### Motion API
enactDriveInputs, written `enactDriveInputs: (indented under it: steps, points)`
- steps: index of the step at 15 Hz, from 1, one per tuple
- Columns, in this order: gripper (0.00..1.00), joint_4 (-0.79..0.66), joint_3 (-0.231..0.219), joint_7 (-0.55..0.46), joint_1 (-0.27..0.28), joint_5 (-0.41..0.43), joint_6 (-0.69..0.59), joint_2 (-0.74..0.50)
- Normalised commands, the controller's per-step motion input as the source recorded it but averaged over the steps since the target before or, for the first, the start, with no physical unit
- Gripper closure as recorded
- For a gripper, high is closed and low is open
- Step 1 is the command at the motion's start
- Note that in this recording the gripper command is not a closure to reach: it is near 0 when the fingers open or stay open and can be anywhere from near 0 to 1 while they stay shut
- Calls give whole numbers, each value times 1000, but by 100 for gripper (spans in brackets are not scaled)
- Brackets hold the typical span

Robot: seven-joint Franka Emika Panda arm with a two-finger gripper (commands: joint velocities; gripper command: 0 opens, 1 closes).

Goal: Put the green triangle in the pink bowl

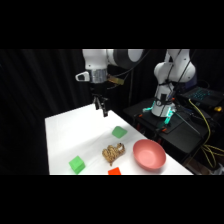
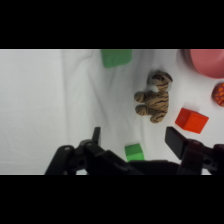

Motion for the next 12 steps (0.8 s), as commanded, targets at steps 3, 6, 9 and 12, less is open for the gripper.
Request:
enactDriveInputs:
  steps: [3, 6, 9, 12]
  points:
    - [0, -14, 14, -10, -20, -11, 22, -14]
    - [0, -159, -5, 18, -32, -70, 156, -91]
    - [0, -311, -22, 7, -51, -60, 235, -162]
    - [0, -390, -28, -8, -56, -52, 248, -219]
